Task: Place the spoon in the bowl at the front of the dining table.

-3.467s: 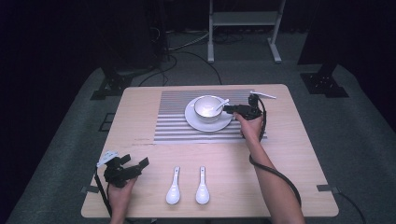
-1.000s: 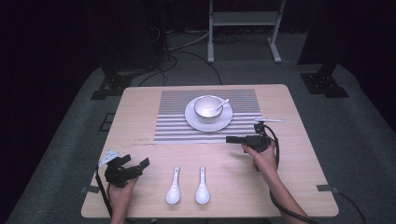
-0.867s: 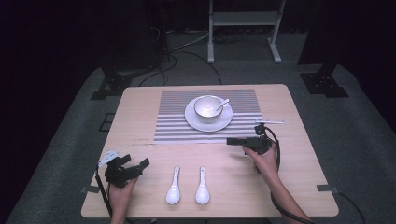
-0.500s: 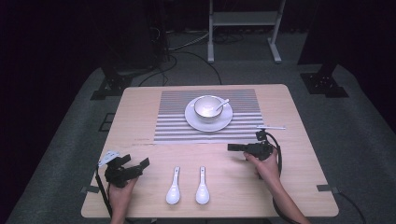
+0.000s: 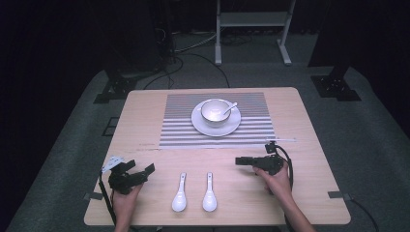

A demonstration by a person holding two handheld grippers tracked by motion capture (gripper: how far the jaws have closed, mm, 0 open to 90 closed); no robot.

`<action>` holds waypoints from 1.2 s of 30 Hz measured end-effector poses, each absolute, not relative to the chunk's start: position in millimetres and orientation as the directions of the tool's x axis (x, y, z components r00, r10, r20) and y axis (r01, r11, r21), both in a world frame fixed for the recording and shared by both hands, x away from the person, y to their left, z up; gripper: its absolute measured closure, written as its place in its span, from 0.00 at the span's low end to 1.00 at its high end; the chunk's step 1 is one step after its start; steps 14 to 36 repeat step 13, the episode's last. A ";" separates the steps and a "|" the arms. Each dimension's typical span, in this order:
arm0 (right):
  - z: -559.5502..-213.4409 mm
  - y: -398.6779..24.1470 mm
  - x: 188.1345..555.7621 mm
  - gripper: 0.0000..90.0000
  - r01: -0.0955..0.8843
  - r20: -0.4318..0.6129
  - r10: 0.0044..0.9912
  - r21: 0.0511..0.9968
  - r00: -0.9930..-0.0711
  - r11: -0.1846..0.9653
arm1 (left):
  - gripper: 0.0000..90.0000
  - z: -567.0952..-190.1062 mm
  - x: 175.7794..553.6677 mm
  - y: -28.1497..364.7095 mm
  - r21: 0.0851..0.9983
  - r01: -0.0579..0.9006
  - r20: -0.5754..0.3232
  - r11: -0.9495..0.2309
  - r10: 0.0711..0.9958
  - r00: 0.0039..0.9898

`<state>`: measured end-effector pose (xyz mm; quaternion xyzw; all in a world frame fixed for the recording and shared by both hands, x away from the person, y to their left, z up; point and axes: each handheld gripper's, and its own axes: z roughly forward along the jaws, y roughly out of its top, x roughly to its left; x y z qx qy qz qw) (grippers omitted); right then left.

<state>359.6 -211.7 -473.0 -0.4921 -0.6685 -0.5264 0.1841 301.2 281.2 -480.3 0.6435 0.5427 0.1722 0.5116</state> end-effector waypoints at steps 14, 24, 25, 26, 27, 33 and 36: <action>-479.2 -216.3 334.6 0.43 0.849 0.776 0.437 0.526 -0.455 -0.048 | 0.01 -480.2 301.1 281.0 0.846 0.522 -0.332 0.111 0.876 0.351; -479.2 -216.3 334.6 0.43 0.849 0.776 0.437 0.526 -0.455 -0.048 | 0.01 -480.2 301.1 281.0 0.846 0.522 -0.332 0.111 0.876 0.351; -479.2 -216.3 334.6 0.43 0.849 0.776 0.437 0.526 -0.455 -0.048 | 0.01 -480.2 301.1 281.0 0.846 0.522 -0.332 0.111 0.876 0.351; -479.2 -216.3 334.6 0.43 0.849 0.776 0.437 0.526 -0.455 -0.048 | 0.01 -480.2 301.1 281.0 0.846 0.522 -0.332 0.111 0.876 0.351; -479.2 -216.3 334.6 0.43 0.849 0.776 0.437 0.526 -0.455 -0.048 | 0.01 -480.2 301.1 281.0 0.846 0.522 -0.332 0.111 0.876 0.351; -479.2 -216.3 334.6 0.43 0.849 0.776 0.437 0.526 -0.455 -0.048 | 0.01 -480.2 301.1 281.0 0.846 0.522 -0.332 0.111 0.876 0.351; -479.2 -216.3 334.6 0.43 0.849 0.776 0.437 0.526 -0.455 -0.048 | 0.01 -480.2 301.1 281.0 0.846 0.522 -0.332 0.111 0.876 0.351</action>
